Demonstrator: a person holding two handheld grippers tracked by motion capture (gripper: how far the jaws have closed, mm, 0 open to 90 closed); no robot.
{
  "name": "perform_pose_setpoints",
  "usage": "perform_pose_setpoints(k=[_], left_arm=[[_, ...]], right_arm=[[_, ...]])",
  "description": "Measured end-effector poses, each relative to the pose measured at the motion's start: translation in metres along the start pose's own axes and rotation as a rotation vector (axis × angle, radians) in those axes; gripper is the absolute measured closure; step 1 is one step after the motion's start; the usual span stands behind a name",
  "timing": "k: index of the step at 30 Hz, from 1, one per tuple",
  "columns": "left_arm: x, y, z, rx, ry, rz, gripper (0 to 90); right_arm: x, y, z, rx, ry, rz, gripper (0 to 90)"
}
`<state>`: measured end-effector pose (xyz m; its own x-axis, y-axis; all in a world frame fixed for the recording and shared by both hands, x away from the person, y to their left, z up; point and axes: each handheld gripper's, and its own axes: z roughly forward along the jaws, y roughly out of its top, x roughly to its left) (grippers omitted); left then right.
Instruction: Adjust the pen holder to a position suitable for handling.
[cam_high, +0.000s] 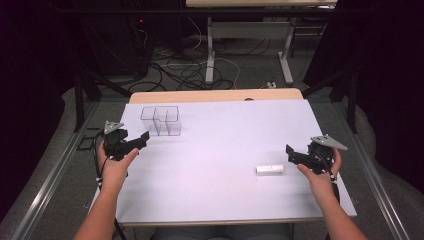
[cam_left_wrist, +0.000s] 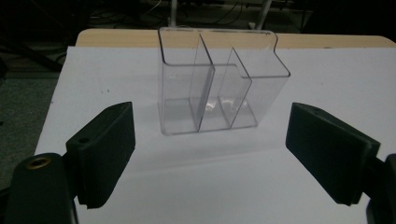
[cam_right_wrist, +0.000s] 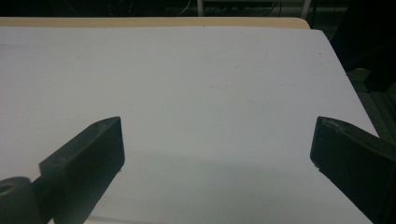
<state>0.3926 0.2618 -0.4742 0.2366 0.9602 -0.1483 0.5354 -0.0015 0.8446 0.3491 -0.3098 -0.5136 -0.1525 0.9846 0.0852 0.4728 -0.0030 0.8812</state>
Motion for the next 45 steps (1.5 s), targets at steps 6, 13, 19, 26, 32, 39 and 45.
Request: perform_pose_setpoints(k=[6,13,19,26,32,39,45], left_arm=[[0.002,0.026,0.007,-0.008,0.033,0.022,24.3],[0.01,0.051,0.016,-0.001,0.046,0.019,31.5],[0.015,0.068,0.023,0.045,0.061,-0.017,34.1],[0.015,0.08,0.036,0.078,0.083,-0.003,41.8],[0.015,0.089,0.048,0.108,0.104,0.02,47.6],[0.018,0.086,0.063,0.146,0.106,0.011,58.0],[0.021,0.082,0.073,0.206,0.112,-0.019,65.9]], right_arm=[[0.0,-0.002,0.002,0.003,0.0,0.012,5.8],[0.001,-0.003,0.002,0.013,0.011,0.022,6.5],[-0.001,-0.003,0.003,0.029,0.008,0.046,10.7],[-0.002,-0.004,0.003,0.017,0.008,0.057,10.9],[-0.003,-0.005,0.004,0.037,0.011,0.054,11.3],[-0.003,-0.005,0.004,0.042,0.016,0.057,11.3],[-0.003,-0.006,0.005,0.04,0.024,0.066,11.3]])
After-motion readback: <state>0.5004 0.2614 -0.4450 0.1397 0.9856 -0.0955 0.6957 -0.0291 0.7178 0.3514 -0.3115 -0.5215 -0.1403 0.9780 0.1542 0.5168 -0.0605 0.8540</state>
